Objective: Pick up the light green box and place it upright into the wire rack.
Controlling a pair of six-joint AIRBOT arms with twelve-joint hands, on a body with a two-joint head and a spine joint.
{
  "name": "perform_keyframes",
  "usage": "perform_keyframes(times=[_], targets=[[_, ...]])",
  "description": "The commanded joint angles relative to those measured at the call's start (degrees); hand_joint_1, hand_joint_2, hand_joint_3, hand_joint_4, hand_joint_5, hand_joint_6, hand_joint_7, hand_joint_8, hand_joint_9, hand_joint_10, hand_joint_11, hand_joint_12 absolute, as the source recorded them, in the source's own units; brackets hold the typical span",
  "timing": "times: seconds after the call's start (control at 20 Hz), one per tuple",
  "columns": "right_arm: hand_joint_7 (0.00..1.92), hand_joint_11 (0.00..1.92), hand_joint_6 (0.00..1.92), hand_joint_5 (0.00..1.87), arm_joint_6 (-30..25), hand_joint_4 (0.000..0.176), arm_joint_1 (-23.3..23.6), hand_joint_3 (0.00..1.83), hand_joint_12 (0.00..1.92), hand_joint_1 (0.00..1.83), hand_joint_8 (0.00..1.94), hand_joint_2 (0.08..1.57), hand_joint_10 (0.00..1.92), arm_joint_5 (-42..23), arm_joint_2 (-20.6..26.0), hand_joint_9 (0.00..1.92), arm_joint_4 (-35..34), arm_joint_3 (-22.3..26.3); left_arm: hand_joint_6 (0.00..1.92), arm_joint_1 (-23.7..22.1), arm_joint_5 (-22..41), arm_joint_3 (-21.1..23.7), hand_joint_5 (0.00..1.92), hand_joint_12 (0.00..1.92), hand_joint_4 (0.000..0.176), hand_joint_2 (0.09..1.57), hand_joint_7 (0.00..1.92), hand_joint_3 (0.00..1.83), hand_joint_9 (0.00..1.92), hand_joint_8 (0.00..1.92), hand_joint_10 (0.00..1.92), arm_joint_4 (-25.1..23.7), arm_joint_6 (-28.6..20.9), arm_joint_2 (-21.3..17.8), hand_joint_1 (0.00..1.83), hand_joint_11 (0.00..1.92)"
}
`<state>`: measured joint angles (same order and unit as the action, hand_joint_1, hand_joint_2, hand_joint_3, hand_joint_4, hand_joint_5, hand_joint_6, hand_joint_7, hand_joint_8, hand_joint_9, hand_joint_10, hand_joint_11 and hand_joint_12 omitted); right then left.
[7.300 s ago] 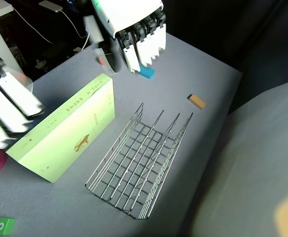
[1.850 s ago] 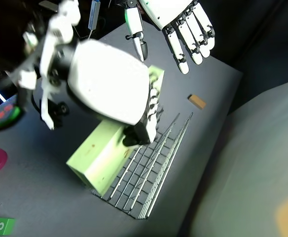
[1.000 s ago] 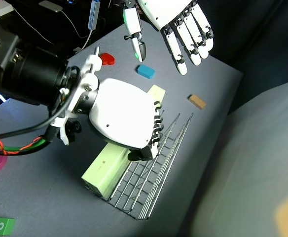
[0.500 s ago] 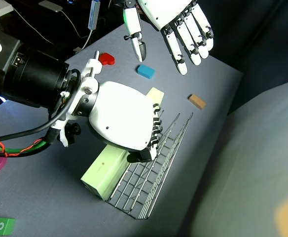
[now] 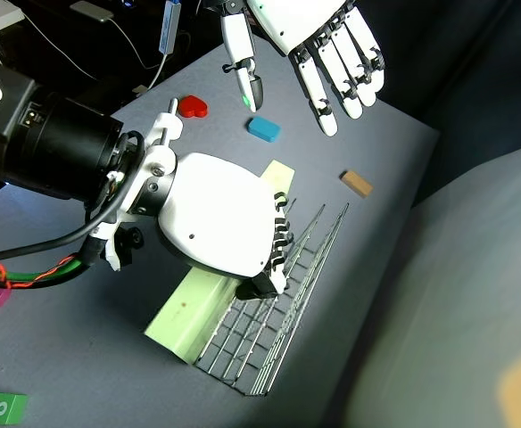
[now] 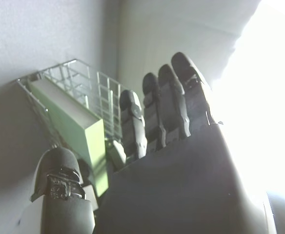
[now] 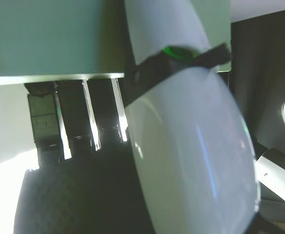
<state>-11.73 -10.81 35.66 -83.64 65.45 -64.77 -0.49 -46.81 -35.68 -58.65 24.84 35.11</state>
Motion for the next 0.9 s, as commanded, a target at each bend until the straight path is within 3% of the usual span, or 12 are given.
perform_keyframes(times=[0.0,0.15,0.25,0.45,0.7,0.8,0.85], targets=[[0.78,0.52,0.12,0.69,0.34,0.000,1.39,0.00,1.20,0.97,0.10,1.12,0.21,-2.00,0.21,0.70,3.30,0.54,0.00,-0.63,2.03,0.17,0.30,0.61,0.107,1.21,0.24,0.00,0.19,0.00,0.00,-4.31,0.31,-0.22,0.10,0.00],[0.47,0.18,0.00,0.42,1.02,0.000,2.74,0.00,1.15,0.80,0.00,1.00,0.00,-2.00,1.58,0.41,3.32,2.32,0.00,-0.99,2.15,0.51,0.30,0.61,0.107,1.21,0.24,0.00,0.19,0.00,0.00,-4.31,0.22,-0.18,0.11,0.00],[0.43,0.12,0.00,0.40,1.72,0.002,4.18,0.00,1.13,0.77,0.00,0.99,0.00,-1.98,3.01,0.36,3.34,4.12,0.00,-1.18,2.15,0.79,0.30,0.62,0.107,1.20,0.24,0.00,0.19,0.00,0.00,-4.31,0.21,-0.14,0.11,0.00],[0.40,0.10,0.00,0.37,2.98,0.003,7.96,0.00,1.13,0.74,0.00,0.99,0.00,-0.02,7.51,0.35,3.42,9.20,0.00,-0.51,2.15,1.60,0.30,0.62,0.107,1.20,0.24,0.00,0.19,0.00,0.00,-4.31,-0.45,-0.13,0.12,0.00],[0.40,0.09,0.00,0.37,3.96,0.003,12.57,0.00,1.13,0.73,0.00,0.99,0.00,2.71,19.69,0.34,3.26,21.29,0.00,0.14,2.12,2.72,0.30,0.62,0.107,1.20,0.24,0.00,0.19,0.00,0.00,-4.33,-1.84,0.25,0.12,0.00],[0.51,0.18,0.01,0.42,7.06,0.000,14.43,0.00,1.15,0.73,0.02,1.00,0.02,2.73,26.35,0.44,3.21,27.75,0.00,0.24,2.07,2.99,0.31,0.67,0.107,1.19,0.26,0.00,0.21,0.00,0.01,-4.33,-2.03,0.93,0.14,0.00],[0.62,0.28,0.01,0.48,7.75,0.000,14.72,0.00,1.18,0.73,0.03,1.01,0.07,2.77,28.08,0.59,3.20,29.39,0.00,0.25,1.98,3.02,0.32,0.77,0.107,1.18,0.29,0.00,0.26,0.00,0.00,-4.33,-2.08,1.14,0.16,0.00]])
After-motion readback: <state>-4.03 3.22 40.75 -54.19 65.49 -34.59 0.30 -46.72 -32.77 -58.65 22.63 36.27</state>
